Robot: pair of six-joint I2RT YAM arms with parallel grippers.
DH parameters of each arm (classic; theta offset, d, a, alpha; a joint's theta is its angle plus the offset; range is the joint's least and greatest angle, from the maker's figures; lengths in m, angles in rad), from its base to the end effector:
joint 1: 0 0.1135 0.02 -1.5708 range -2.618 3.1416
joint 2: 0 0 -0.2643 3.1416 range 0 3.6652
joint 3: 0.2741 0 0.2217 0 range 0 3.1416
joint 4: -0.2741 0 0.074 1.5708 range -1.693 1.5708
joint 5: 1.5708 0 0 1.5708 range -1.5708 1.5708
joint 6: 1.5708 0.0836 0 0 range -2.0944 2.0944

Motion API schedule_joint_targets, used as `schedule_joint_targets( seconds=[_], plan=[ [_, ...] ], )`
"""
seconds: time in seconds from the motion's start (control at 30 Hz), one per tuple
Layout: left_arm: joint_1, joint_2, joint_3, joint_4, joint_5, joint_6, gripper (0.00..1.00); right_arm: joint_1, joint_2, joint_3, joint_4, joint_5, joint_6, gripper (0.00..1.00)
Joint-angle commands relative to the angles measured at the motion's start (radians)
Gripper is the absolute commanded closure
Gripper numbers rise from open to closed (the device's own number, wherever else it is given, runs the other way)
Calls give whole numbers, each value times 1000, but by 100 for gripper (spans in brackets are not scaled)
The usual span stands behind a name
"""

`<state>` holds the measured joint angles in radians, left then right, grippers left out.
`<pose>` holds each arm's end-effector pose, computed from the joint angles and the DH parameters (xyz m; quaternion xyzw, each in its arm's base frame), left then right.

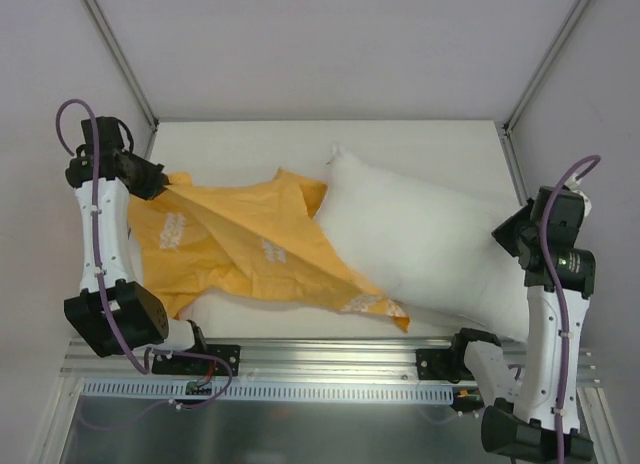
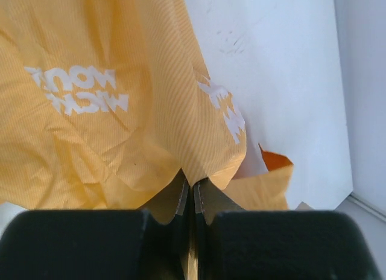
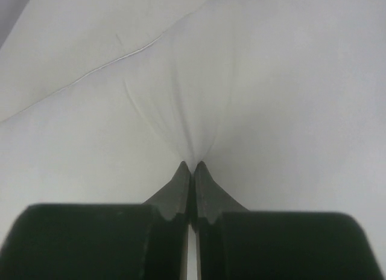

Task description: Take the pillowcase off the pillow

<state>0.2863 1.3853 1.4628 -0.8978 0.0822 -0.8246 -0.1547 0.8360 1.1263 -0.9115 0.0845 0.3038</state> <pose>0.2770 0.0744 0.3346 -0.4774 0.7978 -0.1342 0.3428 0.1551 -0.0313 0.3366 0.2207 0.8610 -0.0034 0.4583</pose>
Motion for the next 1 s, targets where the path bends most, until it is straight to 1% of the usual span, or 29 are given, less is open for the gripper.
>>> schedule_joint_targets(
  seconds=[0.0, 0.07, 0.17, 0.23, 0.37, 0.47, 0.57, 0.77, 0.87, 0.9, 0.93, 0.97],
  plan=[
    [91, -38, 54, 33, 31, 68, 100, -72, -75, 154, 4, 153, -38, 99],
    [140, -34, 56, 33, 62, 73, 100, -88, -83, 197, -24, 182, -57, 99],
    [168, -19, 71, 34, 76, 79, 100, -103, -84, 222, -40, 201, -75, 99],
    [169, 4, 83, 34, 79, 84, 100, -103, -75, 211, -40, 182, -71, 99],
    [163, 61, 123, 33, 126, 122, 100, -102, -35, 162, -14, 71, -75, 99],
    [134, 86, 133, 34, 157, 165, 100, -101, -25, 107, 14, 3, -63, 99],
    [80, 89, 146, 34, 128, 192, 100, -83, -18, 76, 39, -41, -46, 99],
    [-39, 104, 224, 33, 53, 252, 100, 38, 3, 82, 56, 32, -31, 99],
    [-87, 118, 270, 28, 56, 298, 99, 61, 21, 75, 54, 41, -51, 99],
    [-98, 121, 278, 22, 51, 311, 90, 63, 23, 69, 56, 40, -58, 99],
    [-108, 120, 284, 17, 44, 323, 71, 64, 31, 64, 54, 41, -64, 99],
    [-133, 118, 292, 11, 9, 347, 31, 64, 41, 55, 51, 37, -87, 99]
  ],
)
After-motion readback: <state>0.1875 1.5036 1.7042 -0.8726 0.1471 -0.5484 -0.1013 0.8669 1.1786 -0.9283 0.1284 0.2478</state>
